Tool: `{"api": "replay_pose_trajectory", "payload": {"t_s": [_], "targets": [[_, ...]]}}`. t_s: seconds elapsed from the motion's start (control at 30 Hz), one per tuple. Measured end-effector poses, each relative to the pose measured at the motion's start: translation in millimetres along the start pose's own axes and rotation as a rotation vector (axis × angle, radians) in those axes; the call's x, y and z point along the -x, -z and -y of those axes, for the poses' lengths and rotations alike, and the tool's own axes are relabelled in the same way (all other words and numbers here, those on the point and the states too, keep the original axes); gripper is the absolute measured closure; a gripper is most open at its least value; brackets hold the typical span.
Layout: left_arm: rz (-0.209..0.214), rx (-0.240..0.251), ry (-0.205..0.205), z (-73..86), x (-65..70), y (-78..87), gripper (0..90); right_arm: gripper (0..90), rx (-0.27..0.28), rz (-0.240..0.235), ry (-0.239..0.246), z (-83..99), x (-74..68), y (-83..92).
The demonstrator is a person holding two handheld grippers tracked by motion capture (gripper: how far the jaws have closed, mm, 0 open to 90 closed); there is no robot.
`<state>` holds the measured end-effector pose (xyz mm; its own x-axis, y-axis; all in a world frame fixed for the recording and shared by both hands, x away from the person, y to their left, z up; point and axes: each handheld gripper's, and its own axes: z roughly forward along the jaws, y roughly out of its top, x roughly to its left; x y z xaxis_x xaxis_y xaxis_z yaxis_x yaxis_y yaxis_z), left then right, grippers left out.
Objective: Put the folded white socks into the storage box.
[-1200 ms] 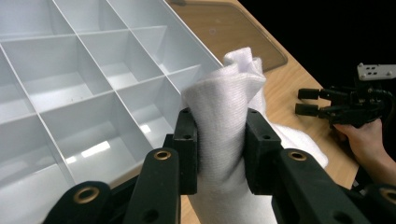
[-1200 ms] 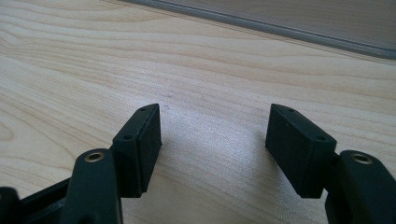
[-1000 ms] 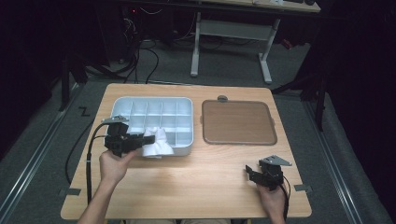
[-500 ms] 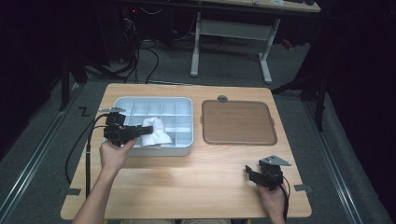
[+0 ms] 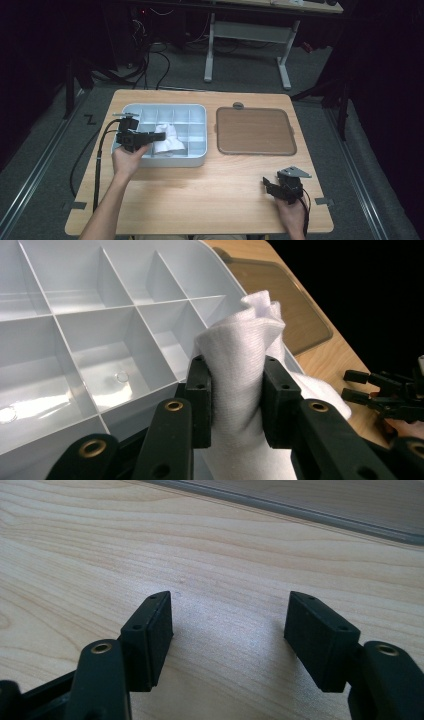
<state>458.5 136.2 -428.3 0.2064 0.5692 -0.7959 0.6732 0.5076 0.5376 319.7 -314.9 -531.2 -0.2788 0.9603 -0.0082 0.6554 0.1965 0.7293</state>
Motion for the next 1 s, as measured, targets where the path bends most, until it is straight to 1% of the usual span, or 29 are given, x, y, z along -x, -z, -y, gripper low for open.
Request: {"api": "replay_pose_trajectory", "payload": {"t_s": [0.23, 0.37, 0.47, 0.6, 0.67, 0.73, 0.87, 1.0], "targets": [[-0.033, -0.013, 0.013, 2.3, -13.5, -10.3, 70.3, 36.3, -0.001, 0.003, 0.001, 0.0, -0.7, -0.1], [-0.058, -0.025, 0.019, 1.8, -21.6, -11.5, 70.3, 36.3, -0.002, 0.004, 0.001, -0.1, -0.7, 0.0], [-0.087, -0.034, -0.014, 4.1, -24.7, -13.4, 70.3, 36.3, -0.001, 0.004, 0.002, 0.0, -0.8, -0.1], [-0.106, -0.045, -0.043, 7.0, -27.7, -16.3, 70.3, 36.3, -0.001, 0.005, 0.002, 0.0, -0.9, -0.1], [-0.112, -0.046, -0.050, 7.5, -29.3, -17.6, 70.3, 36.3, -0.001, 0.005, 0.001, 0.0, -1.0, -0.1], [-0.124, -0.054, -0.071, 8.8, -30.6, -18.7, 70.3, 36.3, -0.001, 0.005, 0.001, 0.0, -1.0, -0.1], [-0.138, -0.062, -0.099, 11.3, -31.4, -20.0, 70.3, 36.3, -0.001, 0.006, 0.001, 0.0, -1.1, -0.1], [-0.150, -0.072, -0.119, 12.1, -33.2, -20.8, 70.4, 36.4, -0.001, 0.006, 0.001, 0.0, -1.1, -0.1]]}}
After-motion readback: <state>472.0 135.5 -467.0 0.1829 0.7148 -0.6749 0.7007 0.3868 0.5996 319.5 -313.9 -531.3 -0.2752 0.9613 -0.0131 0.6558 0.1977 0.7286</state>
